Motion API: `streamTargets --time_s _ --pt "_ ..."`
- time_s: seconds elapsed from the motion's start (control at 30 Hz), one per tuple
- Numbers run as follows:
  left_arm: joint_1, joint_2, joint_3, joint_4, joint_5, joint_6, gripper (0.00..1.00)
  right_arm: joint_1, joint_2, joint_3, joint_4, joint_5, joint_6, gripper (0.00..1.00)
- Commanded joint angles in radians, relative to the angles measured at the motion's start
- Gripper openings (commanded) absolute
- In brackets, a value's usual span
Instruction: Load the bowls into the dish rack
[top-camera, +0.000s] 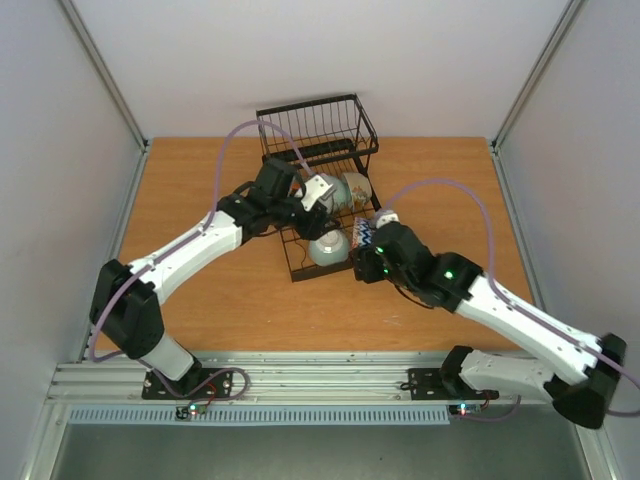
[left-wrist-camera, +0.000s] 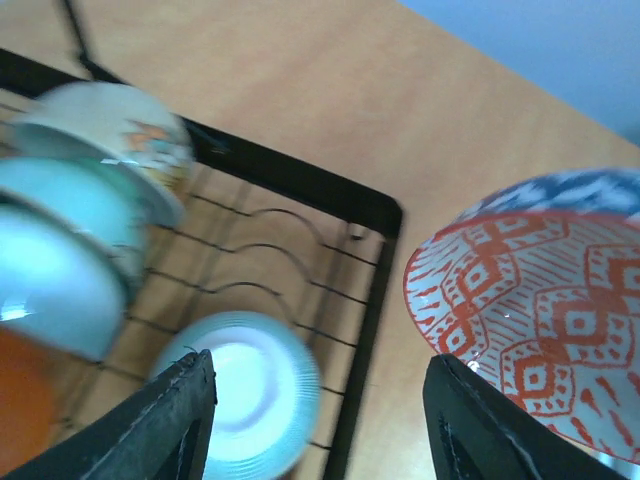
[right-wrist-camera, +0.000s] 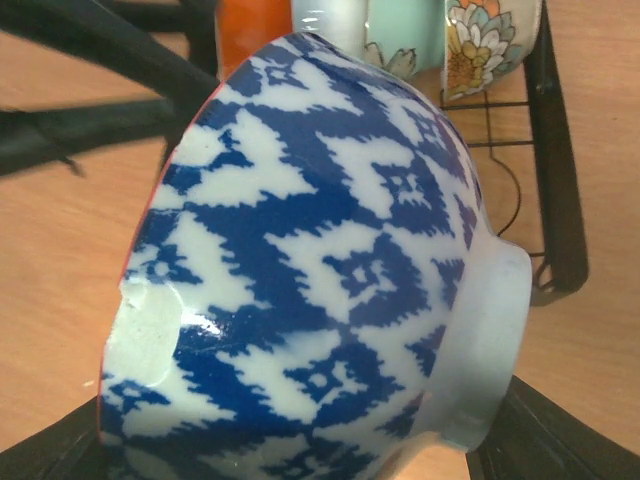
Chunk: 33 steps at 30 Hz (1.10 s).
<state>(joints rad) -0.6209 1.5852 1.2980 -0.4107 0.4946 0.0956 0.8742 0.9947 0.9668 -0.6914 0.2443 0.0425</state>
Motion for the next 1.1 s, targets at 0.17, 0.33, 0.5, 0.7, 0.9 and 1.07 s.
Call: streamTargets --time_s 0.17,0.33,0.5,0.7,0.9,1.07 --pt "0.058 -0.165 0.030 0.016 -0.434 0.118 0.58 -0.021 0.422 0.244 -0.062 0.258 -0.199 0.01" --pt "0.091 -0.231 0.033 -0.003 -0.455 0.148 0.59 -0.041 0.590 0.354 -0.111 0.381 -0.245 0.01" --pt "0.102 -0.248 0.017 0.005 -0.451 0.151 0.59 -0.063 0.669 0.398 -0.144 0.418 -0.263 0.01" --pt "0.104 -0.233 0.023 0.001 -0.441 0.153 0.59 -0.074 0.758 0.427 -0.199 0.469 -0.263 0.01" --pt "0.104 -0.232 0.021 -0.004 -0.437 0.156 0.59 -0.085 0.830 0.449 -0.237 0.484 -0.260 0.01" --pt "0.104 -0.235 0.022 -0.008 -0.436 0.150 0.60 -0.091 0.895 0.467 -0.254 0.491 -0.252 0.01"
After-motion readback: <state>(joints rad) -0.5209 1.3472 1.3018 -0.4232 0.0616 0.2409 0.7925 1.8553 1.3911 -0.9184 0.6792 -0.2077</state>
